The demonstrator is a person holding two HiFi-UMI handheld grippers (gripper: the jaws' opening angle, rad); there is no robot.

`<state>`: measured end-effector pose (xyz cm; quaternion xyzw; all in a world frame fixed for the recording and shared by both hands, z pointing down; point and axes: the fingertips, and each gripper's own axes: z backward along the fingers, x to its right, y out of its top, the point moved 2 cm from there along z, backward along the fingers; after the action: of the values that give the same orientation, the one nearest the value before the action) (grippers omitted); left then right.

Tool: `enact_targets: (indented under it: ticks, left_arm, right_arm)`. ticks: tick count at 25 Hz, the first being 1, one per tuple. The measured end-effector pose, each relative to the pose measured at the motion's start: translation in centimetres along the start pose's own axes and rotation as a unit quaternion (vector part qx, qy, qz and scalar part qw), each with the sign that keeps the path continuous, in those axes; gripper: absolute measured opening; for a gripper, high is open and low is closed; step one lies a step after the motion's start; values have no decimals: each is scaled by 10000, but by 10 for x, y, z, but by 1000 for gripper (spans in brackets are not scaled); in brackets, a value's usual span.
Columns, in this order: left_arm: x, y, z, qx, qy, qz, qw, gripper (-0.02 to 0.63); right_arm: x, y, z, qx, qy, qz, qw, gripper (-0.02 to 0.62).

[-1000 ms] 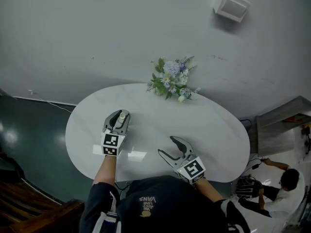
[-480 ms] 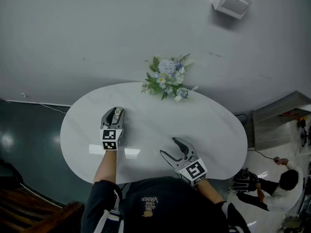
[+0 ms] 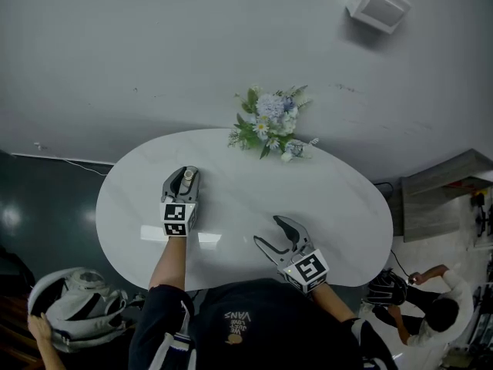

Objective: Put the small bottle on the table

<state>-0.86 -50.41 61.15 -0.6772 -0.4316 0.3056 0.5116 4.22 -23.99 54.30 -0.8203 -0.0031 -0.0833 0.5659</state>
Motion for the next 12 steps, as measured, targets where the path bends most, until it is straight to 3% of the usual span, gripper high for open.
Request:
enact_targets:
  ticks: [8, 12]
  left_arm:
    - [1, 0, 0, -13, -57, -59, 10000, 160]
    - [6, 1, 4, -45, -153, -33, 9999, 201]
  right_arm:
    - [-5, 7, -1, 13, 115, 14, 9999, 264]
    - [-3, 8, 1, 41, 158, 50, 9999, 264]
